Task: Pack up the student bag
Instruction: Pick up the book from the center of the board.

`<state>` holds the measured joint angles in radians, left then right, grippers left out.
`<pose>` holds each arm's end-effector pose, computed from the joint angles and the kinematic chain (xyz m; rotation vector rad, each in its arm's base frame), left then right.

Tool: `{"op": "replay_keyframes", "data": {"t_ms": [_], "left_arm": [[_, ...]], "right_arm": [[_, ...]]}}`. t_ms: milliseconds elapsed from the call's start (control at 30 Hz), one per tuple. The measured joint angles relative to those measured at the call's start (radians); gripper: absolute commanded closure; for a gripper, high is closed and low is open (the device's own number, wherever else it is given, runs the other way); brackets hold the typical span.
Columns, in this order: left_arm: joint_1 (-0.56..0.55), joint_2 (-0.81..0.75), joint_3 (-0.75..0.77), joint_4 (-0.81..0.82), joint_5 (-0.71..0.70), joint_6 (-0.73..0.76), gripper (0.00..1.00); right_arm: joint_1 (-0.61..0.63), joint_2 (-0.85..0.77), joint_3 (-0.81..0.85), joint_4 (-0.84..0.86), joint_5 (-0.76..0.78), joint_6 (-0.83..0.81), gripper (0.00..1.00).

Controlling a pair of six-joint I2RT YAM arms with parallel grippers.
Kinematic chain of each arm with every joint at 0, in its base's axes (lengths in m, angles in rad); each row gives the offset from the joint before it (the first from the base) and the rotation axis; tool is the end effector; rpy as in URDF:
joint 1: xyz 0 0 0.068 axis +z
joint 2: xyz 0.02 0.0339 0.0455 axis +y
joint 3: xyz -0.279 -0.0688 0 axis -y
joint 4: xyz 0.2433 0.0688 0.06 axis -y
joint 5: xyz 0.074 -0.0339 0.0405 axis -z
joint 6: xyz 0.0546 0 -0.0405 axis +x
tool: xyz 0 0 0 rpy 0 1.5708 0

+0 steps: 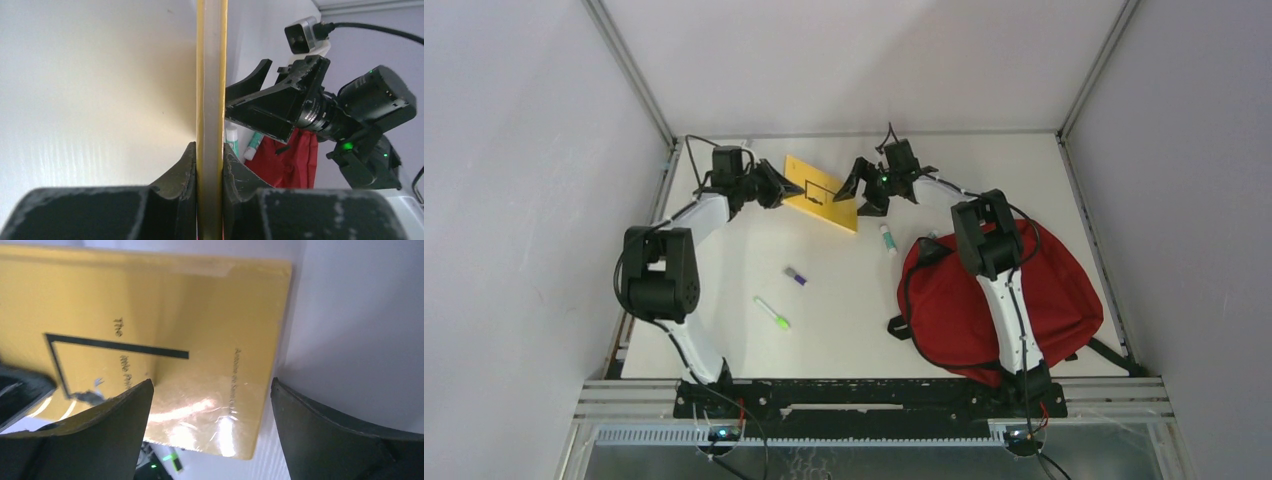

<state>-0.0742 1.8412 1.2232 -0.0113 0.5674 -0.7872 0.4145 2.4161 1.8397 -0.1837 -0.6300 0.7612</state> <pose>0.4213 -0.0607 0.2196 -0.4789 2.2555 -1.0889 0.4914 0.2514 0.1349 0.0870 2.5274 1.2751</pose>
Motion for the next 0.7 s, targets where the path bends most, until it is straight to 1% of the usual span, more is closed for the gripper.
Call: {"op": "replay_keyframes", "data": {"t_ms": [133,233,400,433,467,500,567,600,700], "left_arm": [[-0.018,-0.071,-0.001,-0.102,-0.016,0.023,1.00],[-0.024,-0.140,-0.003,-0.149,-0.016,0.029,1.00],[-0.023,-0.309,-0.003,-0.176,-0.017,0.029,1.00],[-0.022,-0.346,-0.005,-0.177,-0.017,0.029,1.00],[-0.022,-0.390,-0.012,-0.178,-0.017,0.029,1.00],[-0.022,-0.431,-0.021,-0.179,-0.017,0.030,1.00],[-0.023,-0.533,-0.053,-0.183,-0.016,0.032,1.00],[-0.025,-0.583,-0.070,-0.192,-0.017,0.035,1.00],[-0.053,-0.724,-0.119,-0.230,-0.045,0.047,1.00]], "right_arm": [[0.022,-0.074,-0.010,-0.148,0.116,-0.082,0.01],[0.029,-0.208,-0.072,-0.240,0.242,-0.140,0.01],[0.037,-0.551,-0.231,-0.303,0.445,-0.220,0.02],[0.039,-0.587,-0.249,-0.305,0.462,-0.227,0.02],[0.045,-0.689,-0.311,-0.306,0.533,-0.244,0.02],[0.056,-0.753,-0.361,-0.303,0.579,-0.254,0.02],[0.119,-0.904,-0.492,-0.328,0.699,-0.270,0.05],[0.159,-0.955,-0.542,-0.344,0.743,-0.275,0.07],[0.322,-1.060,-0.678,-0.397,0.881,-0.276,0.07]]}}
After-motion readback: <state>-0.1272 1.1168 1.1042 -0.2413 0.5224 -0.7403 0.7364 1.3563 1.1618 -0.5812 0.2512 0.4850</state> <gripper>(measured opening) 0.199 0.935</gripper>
